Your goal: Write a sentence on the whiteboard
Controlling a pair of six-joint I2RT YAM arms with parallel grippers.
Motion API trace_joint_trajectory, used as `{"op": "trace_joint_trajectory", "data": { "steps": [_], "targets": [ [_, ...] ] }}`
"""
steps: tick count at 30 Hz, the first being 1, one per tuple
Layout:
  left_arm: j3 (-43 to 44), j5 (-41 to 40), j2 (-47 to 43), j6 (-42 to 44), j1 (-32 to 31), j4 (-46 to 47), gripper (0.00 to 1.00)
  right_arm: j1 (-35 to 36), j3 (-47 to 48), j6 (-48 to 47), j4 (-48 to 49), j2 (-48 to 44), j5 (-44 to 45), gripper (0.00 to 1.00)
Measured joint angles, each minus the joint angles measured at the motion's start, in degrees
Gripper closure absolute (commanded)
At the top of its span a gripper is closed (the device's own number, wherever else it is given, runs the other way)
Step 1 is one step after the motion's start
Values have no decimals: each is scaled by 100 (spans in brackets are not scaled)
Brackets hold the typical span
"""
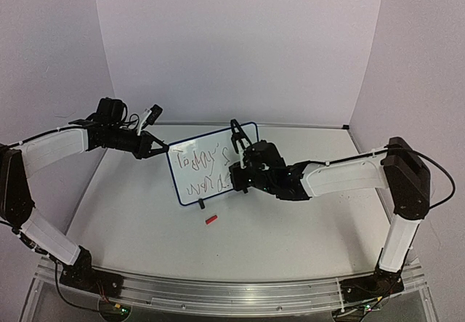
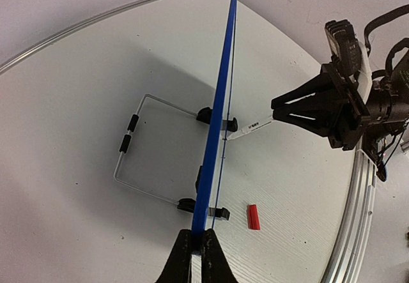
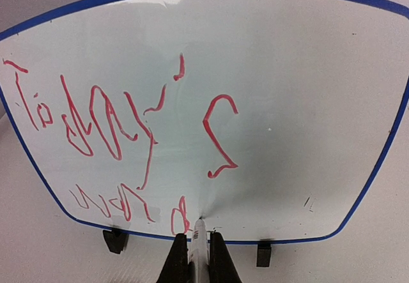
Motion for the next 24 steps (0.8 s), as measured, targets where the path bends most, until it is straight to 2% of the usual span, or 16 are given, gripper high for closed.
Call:
{"op": "trace_joint_trajectory", "data": {
  "steps": [24],
  "targets": [
    [0,0,0,0,0,0,100,-4,68,-39,-15,87,339,100]
  ]
}}
